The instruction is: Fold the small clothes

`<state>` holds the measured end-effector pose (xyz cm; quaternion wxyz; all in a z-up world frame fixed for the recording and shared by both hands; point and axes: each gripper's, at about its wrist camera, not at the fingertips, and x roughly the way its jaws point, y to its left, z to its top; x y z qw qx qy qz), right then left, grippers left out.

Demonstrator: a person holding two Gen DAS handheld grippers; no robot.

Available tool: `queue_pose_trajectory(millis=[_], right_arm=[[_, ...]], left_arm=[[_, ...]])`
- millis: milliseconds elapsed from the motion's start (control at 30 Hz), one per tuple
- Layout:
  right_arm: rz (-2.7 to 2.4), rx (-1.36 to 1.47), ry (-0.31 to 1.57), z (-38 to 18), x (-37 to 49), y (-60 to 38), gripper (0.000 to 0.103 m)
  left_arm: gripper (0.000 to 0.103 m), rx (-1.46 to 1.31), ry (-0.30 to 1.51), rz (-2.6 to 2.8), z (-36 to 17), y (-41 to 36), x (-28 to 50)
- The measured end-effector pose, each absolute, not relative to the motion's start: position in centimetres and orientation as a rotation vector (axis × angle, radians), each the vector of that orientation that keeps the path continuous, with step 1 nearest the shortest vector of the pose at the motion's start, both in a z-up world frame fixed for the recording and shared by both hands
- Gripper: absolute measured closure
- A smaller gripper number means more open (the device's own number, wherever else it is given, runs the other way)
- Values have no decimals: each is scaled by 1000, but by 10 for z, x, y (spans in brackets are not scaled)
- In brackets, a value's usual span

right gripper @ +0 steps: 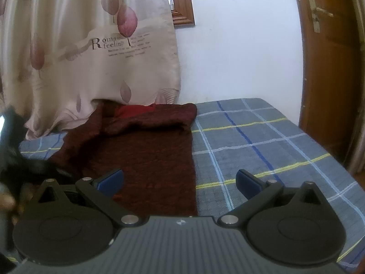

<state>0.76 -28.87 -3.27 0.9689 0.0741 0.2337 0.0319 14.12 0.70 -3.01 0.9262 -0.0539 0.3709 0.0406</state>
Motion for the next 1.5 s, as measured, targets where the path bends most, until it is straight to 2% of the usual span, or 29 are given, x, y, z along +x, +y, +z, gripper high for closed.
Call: queue_pose_trajectory(millis=[167, 267, 433, 567, 600, 667, 733, 767, 933, 1067, 1233, 1267, 1333, 1367, 1500], right_arm=[[58, 143, 486, -34, 16, -291, 0], [70, 119, 488, -31, 28, -289, 0], [189, 88, 479, -14, 77, -267, 0], [292, -11, 440, -2, 129, -224, 0], [330, -31, 448, -2, 146, -212, 0], [415, -79, 456, -5, 178, -187, 0], [476, -147, 474, -13, 207, -155, 1], [507, -177, 473, -17, 218, -141, 2], [582, -297, 479, -36, 269, -71, 6], [574, -445, 449, -53, 299, -24, 15], [537, -583, 488, -78, 326, 8, 21], [526, -596, 484, -81, 330, 12, 26], [513, -607, 507, -86, 340, 13, 52], [493, -598, 524, -86, 344, 10, 95], [392, -401, 430, -54, 352, -49, 97]], left_arm=[[91, -95, 643, 329, 32, 99, 159], [91, -28, 606, 513, 50, 159, 190], [88, -73, 634, 744, 35, 270, 251], [74, -95, 647, 745, 7, 320, 292], [74, -85, 642, 733, 1, 327, 301], [72, -75, 589, 730, -2, 327, 302], [46, -83, 504, 708, -1, 335, 303], [23, -104, 477, 717, -1, 342, 303], [22, -187, 338, 707, 9, 349, 281], [22, -173, 328, 616, 6, 299, 238], [18, -217, 363, 468, -22, 239, 185], [18, -243, 383, 453, -30, 230, 177], [18, -294, 428, 430, -44, 218, 164], [18, -325, 451, 422, -52, 212, 156], [18, -326, 490, 394, -61, 199, 130]])
